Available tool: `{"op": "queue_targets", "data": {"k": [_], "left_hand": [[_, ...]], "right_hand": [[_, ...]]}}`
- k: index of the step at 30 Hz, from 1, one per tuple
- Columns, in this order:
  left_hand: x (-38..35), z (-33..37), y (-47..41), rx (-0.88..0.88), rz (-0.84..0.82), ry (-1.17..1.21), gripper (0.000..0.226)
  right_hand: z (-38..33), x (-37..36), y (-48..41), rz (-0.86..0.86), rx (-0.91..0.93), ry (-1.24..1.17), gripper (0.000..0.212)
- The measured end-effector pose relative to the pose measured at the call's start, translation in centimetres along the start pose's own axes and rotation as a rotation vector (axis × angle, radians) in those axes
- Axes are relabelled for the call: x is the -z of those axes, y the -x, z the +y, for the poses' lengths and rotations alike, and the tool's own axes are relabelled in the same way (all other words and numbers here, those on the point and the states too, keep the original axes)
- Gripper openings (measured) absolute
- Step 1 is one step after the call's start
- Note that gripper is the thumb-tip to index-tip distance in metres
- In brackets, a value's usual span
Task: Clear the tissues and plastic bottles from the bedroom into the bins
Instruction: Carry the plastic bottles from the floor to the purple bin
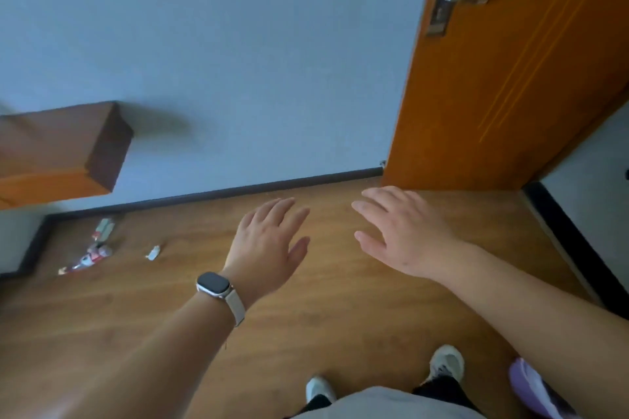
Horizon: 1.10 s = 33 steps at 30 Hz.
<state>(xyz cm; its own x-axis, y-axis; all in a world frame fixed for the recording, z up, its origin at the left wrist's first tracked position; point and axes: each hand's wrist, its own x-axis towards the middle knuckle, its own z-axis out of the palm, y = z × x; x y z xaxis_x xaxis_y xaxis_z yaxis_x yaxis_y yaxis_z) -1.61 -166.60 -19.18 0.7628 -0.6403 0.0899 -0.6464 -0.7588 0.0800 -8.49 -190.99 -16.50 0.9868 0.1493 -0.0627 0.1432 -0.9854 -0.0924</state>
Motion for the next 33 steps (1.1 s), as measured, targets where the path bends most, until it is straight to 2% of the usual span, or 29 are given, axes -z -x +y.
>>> {"op": "queue_targets", "data": {"k": [7,13,25,33], "left_hand": [[1.7,-9.6,8.5,0.274,0.073,0.028,0.049],[1.8,-15.3,13.8,0.496,0.111,0.025,0.050],[1.2,-29.3,16.3,0.821,0.100,-0.013,0.051],[2.6,-39.4,14.6,0.853,0.018,-0.105,0.050]], "right_hand": [[-11.4,-0.4,-7.9,-0.040,0.260,0.031,0.056],[-18.1,-1.0,-13.8,-0.053,0.439,0.033,0.056],[-29.9,-5.0,-31.4,-0.080,0.738,-0.052,0.053],[-37.0,-5.1,-43.3,-0.135,0.894,-0.014,0.054]]}}
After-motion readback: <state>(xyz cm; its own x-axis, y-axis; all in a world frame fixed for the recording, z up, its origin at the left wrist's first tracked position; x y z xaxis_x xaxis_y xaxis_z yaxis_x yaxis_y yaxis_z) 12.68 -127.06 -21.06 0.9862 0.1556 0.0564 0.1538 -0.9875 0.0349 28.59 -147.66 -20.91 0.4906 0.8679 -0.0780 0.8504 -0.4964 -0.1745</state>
